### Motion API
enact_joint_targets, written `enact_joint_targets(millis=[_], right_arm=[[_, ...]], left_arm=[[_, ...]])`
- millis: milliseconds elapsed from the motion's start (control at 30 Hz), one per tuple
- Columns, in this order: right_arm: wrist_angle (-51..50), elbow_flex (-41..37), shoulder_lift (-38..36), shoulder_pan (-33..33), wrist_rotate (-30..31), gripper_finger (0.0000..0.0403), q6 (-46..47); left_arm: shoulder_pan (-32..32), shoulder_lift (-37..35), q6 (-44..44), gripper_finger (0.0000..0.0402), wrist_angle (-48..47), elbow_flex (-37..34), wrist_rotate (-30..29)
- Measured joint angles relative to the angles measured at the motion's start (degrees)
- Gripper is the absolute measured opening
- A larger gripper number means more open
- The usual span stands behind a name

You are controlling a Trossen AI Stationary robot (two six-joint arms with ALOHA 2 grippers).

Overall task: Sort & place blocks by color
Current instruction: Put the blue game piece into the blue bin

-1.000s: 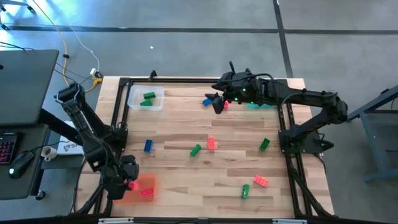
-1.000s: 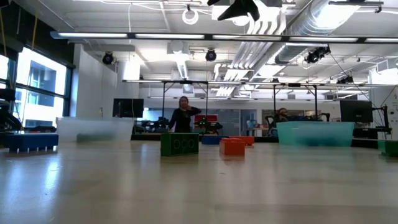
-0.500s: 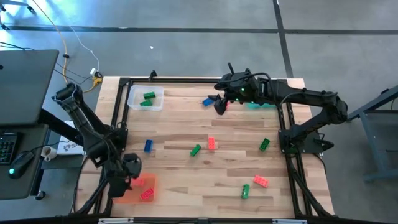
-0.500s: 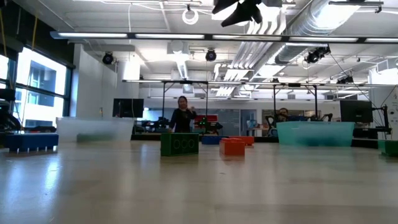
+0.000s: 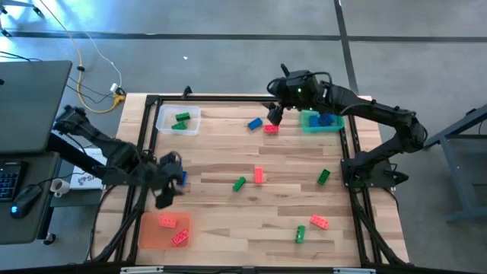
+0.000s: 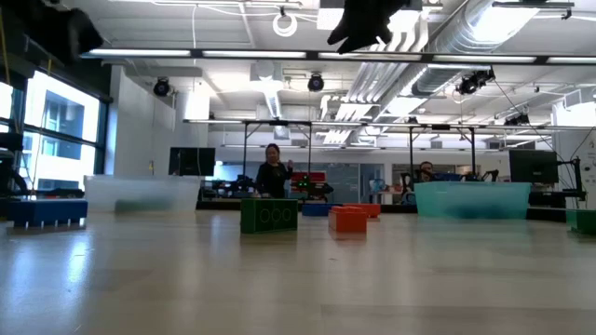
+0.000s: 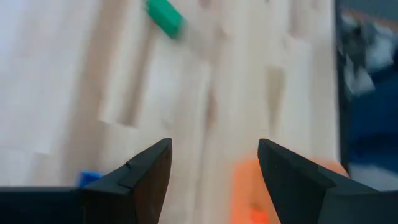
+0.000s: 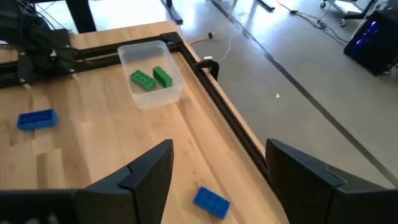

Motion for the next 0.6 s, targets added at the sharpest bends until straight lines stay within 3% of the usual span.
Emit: enact_joint_targets(millis=[200, 367, 600], right_arm=[[0.4, 0.0, 0.0, -4.9, -1.4, 0.0244, -4.2], [2.1, 0.1, 0.4, -9.2, -6.5, 0.0259, -7.8], [2.7, 0.1, 3.8, -13.7, -13.6, 0.0275, -20.4]], left_arm=[[9.7, -2.0, 2.2, 0.0227, 1.5, 0.0, -4.2], [16.3, -2.3, 5.6, 0.0227, 7.2, 0.0, -4.5], [23.4, -2.3, 9.0, 0.0227, 13.7, 0.0, -4.6]])
